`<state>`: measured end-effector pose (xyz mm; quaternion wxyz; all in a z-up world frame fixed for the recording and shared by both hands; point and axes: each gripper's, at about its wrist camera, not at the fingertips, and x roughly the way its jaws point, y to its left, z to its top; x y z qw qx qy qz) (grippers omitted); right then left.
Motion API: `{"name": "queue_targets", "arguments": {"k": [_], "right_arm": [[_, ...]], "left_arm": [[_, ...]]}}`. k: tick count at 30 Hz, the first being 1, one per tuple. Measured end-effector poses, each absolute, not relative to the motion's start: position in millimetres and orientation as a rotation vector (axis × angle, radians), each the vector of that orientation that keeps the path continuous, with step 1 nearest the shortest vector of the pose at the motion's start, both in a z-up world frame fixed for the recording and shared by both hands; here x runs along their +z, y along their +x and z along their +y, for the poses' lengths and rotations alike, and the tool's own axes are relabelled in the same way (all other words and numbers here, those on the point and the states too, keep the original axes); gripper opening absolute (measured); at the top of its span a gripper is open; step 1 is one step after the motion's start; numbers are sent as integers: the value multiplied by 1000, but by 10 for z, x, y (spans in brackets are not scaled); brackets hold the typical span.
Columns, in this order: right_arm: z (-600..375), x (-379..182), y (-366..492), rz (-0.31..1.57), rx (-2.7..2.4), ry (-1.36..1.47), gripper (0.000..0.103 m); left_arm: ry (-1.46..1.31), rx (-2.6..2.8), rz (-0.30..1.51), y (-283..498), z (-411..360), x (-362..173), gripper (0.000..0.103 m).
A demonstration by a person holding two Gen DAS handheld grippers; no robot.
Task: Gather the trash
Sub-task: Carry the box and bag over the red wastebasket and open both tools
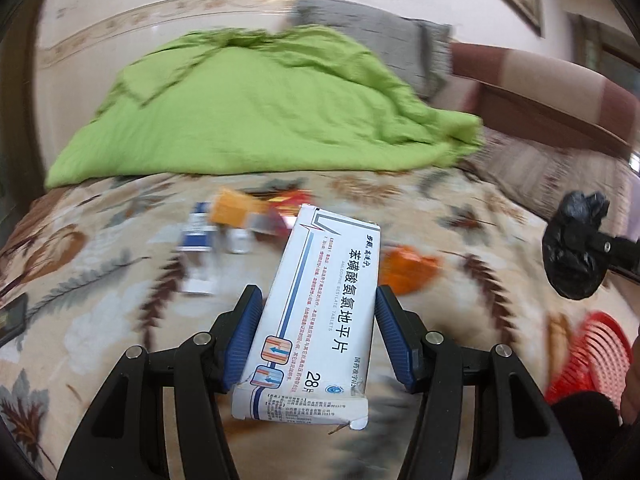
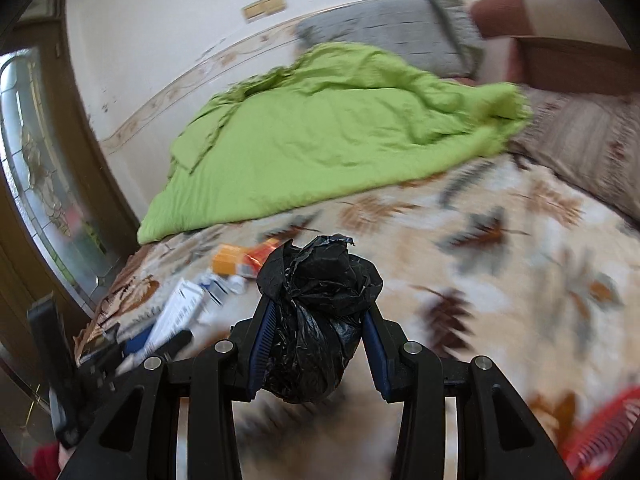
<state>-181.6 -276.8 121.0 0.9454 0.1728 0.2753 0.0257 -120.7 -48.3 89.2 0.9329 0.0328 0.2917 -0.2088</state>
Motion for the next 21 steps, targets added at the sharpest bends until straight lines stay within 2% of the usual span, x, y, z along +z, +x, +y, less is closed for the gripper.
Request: {"name": "queue_targets", "arguments": {"k": [11,19,21], "right_arm": [[-4282,1147,-3577,596,-321,453,45],[-4737,1040,-4157,600,-425,531,48],[-4782,1009,-4191,607,-429,541,50]], "left_arm": [[210,-946,639,-2281,-2067,1177,57],[283,-1164,773,-2777,-3056,996,57],[311,-1171,779,-2809,-3161,950,68]]}}
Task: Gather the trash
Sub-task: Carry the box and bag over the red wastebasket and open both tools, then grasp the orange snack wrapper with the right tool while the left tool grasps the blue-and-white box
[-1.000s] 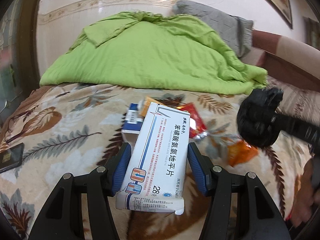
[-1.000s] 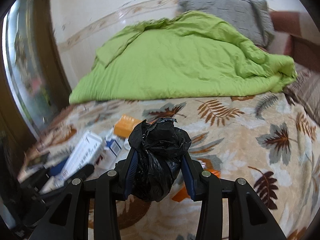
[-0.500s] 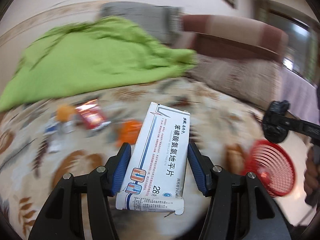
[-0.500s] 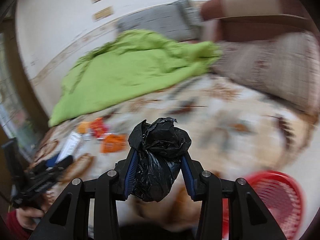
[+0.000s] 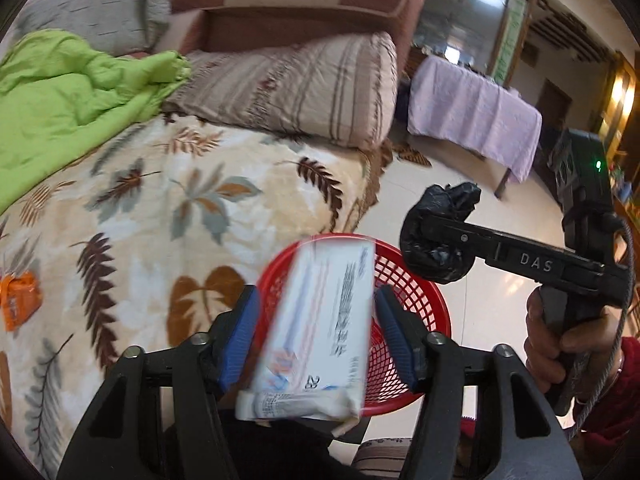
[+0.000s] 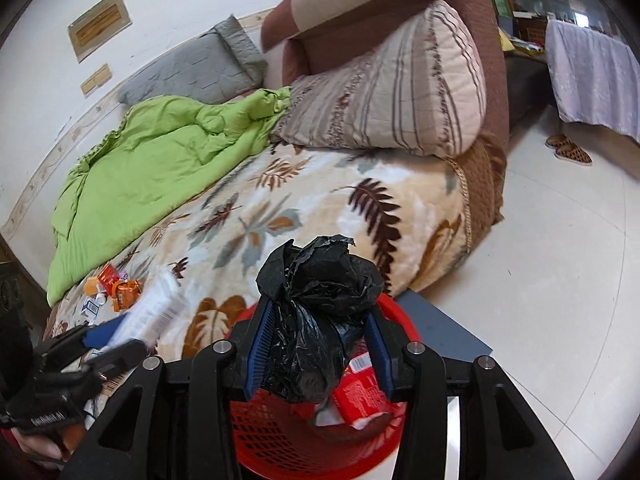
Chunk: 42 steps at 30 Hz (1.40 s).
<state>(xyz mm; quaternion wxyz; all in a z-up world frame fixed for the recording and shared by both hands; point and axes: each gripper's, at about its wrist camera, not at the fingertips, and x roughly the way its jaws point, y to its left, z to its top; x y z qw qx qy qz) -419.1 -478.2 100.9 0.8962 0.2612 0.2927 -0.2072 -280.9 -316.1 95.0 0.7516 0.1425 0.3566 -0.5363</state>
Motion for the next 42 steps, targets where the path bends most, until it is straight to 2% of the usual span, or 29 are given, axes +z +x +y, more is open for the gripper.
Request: {"name": "queue_targets", "arguments": {"k": [3,11,16,33,42], "right_arm": [[-4854,970,-4221,618,-443,558,58],[-4821,1022,-4034,605,-403,575,62],[-4516,1052,-3664,622,-294,562,69],[-3039,979,-1808,774,44,428,81],[-2544,601,-502,879,46,429,82]], "left_arm": [[315,-1168,768,-2804,-3151,953,69],[310,-1042,725,-2535,-2718,1023,70],[284,-930,702,-2260,-2302,1082,70],[80,-352,654,-826,-288,857,74],[-24,-263,706,-360,248,744,74]]}}
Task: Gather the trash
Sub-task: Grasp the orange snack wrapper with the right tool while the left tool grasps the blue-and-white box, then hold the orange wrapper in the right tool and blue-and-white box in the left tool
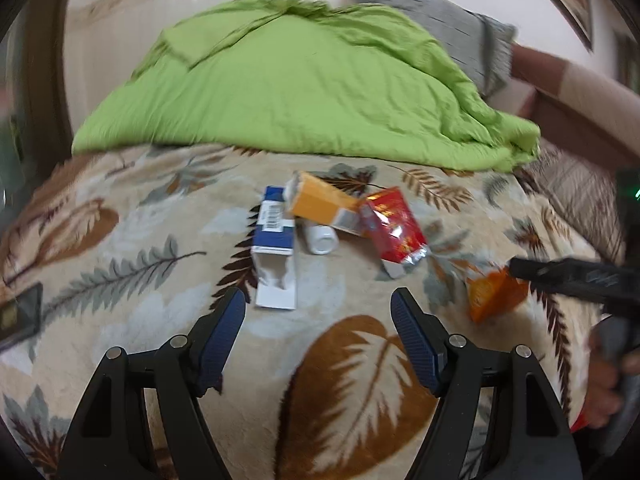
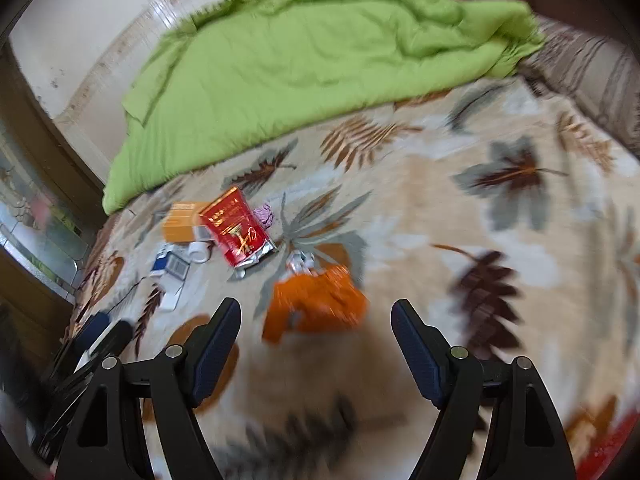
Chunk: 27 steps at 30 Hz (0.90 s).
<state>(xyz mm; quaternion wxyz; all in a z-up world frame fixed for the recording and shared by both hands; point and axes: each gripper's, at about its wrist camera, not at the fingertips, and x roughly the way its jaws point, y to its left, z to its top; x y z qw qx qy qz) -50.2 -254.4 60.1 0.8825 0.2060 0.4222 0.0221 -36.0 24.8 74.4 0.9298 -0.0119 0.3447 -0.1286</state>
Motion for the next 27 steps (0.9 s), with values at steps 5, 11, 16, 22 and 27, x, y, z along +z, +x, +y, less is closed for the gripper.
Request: {"name": "queue_targets", "arguments": {"k": [5,11,16,22,27], "right_arm": [[-2348,324,-205,943,46,444,67],[-2270,451,-321,852,61,396,65],[-2251,514,-422,829,85,389,65],[-2275,607,-474,785,79,362,65],[-2240,631,-476,777,96,349,65]], "left_arm": [[-62,-209,711,-144,405,718,74],[-79,-166,746,237,363,624,74],[-49,-136,797,601,267,464,69],[-90,-154,901,937,213,187,45],[-135,-164,892,904,263,225,32]]}}
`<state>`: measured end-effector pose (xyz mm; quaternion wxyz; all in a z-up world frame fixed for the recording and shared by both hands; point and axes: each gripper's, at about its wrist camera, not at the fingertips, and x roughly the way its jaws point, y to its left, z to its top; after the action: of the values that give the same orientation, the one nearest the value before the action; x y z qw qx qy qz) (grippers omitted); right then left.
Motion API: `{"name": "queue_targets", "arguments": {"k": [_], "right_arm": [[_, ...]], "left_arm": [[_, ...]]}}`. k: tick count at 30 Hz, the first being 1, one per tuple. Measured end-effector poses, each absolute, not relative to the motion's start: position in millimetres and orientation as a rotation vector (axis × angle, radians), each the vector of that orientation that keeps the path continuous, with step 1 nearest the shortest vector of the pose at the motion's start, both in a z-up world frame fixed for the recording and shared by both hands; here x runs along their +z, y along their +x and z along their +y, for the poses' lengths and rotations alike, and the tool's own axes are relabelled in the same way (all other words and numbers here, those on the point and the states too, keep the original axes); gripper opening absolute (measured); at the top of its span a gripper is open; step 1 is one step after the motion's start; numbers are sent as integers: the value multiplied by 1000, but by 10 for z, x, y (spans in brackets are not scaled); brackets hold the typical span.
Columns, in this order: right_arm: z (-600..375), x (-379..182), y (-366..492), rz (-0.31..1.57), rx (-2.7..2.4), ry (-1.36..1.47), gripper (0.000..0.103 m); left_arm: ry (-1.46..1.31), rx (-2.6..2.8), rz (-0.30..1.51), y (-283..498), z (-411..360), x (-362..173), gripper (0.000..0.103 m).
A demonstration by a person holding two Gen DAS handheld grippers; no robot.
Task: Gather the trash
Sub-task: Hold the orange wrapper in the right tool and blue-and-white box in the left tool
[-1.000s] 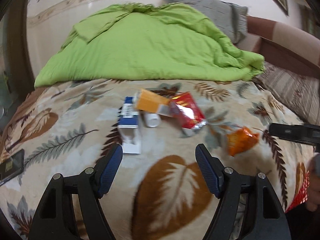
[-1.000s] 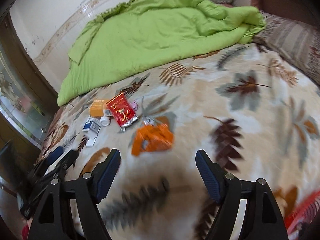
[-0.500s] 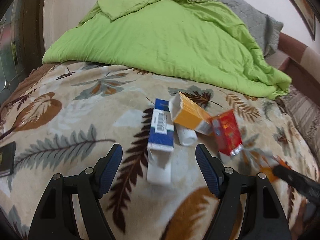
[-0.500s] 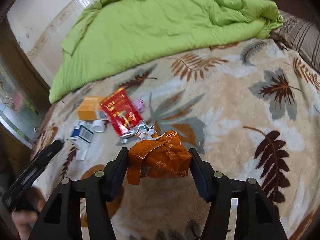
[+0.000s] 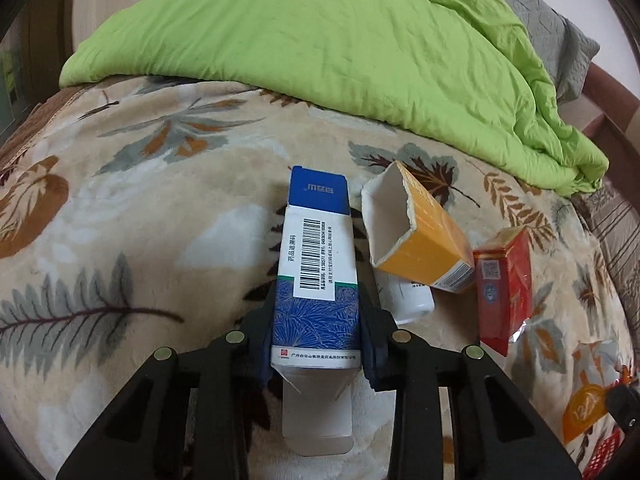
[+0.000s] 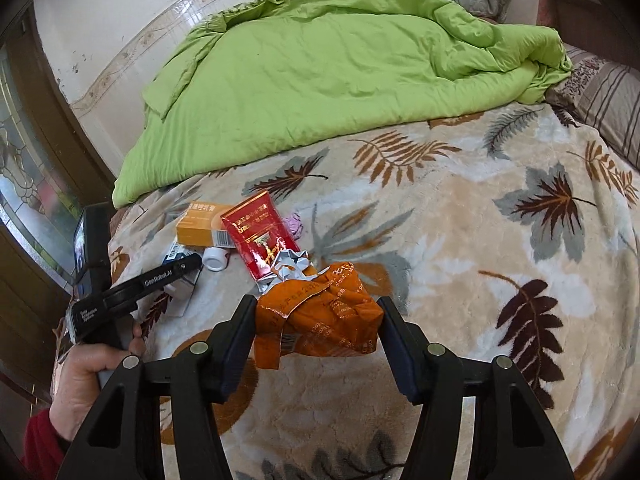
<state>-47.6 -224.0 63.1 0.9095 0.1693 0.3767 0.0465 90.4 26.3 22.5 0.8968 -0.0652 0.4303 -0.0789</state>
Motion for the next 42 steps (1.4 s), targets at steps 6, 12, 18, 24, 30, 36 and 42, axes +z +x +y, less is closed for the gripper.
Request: {"name": "queue_targets", "arguments": {"k": [6,12,18,24,30,36,42], "right_arm": [[-2213,654,-476,767,108,358,65],[-2063,709,-580,751,128,296,65],[-1984,817,-855,716,167,270,65],[-1964,780,-1062,737,186,288,65],[-1901,742,-1071,755,183,251,65],[-1875,725,-1003,761,180,255,65],[-1916,814,-1043,718,166,267,65]], "left_arm": [[-99,-185,879,469,264,369,32],[-118,-213,872,-21,283,512,32],[-54,-231,857,-639,213,635,32],[-36,-226,925,-815,168,413,32],[-17,-218,959,-694,121,268,35],[17,-190,907,-684,92,306,33],[49,-141,759,-845,98,561,33]]}}
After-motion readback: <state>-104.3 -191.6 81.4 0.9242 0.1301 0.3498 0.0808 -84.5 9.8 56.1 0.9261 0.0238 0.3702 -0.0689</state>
